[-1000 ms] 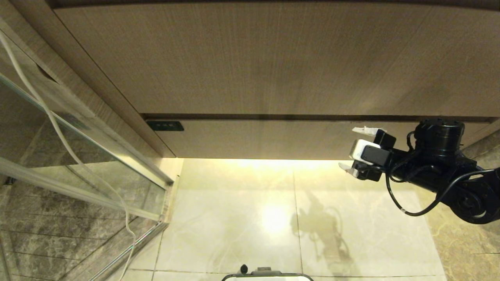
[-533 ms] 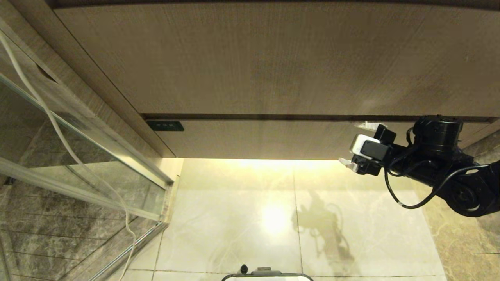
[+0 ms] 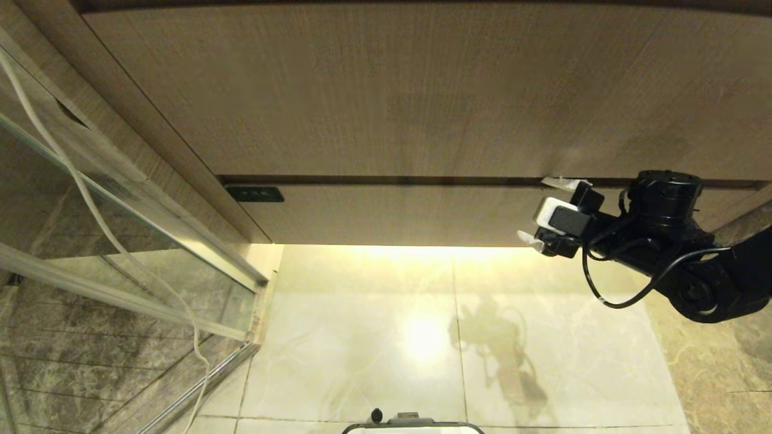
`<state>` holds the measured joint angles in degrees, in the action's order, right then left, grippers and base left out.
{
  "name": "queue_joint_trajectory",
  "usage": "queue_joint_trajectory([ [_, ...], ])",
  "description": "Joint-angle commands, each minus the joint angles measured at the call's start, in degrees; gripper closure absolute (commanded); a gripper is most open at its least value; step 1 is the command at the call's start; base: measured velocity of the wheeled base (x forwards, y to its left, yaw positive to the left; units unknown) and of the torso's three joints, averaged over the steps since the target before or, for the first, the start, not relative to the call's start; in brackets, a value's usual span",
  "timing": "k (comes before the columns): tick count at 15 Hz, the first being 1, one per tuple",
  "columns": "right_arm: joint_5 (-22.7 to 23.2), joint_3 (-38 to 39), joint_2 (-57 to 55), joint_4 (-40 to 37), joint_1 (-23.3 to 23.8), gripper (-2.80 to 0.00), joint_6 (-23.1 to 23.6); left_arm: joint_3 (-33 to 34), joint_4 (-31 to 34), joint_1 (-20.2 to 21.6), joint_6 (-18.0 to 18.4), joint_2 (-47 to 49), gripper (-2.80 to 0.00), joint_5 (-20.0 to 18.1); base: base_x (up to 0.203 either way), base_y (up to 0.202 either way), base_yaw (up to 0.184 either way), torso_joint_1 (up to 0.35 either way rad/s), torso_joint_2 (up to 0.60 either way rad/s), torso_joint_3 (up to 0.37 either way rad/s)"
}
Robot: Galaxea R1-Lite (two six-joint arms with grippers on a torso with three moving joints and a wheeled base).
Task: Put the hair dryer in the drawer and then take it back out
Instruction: Pull open the drawer
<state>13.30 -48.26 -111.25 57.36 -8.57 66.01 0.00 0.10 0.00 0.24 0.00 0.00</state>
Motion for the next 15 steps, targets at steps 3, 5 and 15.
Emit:
queue_joint_trajectory([
  [3,0.1,-1.8,-2.5,0.3,0.5,-2.8,0.3,0.1,0.0,0.0,0.0,0.0,0.0,0.0,0.0,0.0,0.0,0.0,0.0,0.0],
  [5,0.1,-2.6,-3.3,0.3,1.1,-2.8,0.3,0.1,0.0,0.0,0.0,0.0,0.0,0.0,0.0,0.0,0.0,0.0,0.0,0.0],
  [15,0.3,-6.0,-7.3,0.4,3.0,-2.8,0.2,0.0,0.0,0.0,0.0,0.0,0.0,0.0,0.0,0.0,0.0,0.0,0.0,0.0],
])
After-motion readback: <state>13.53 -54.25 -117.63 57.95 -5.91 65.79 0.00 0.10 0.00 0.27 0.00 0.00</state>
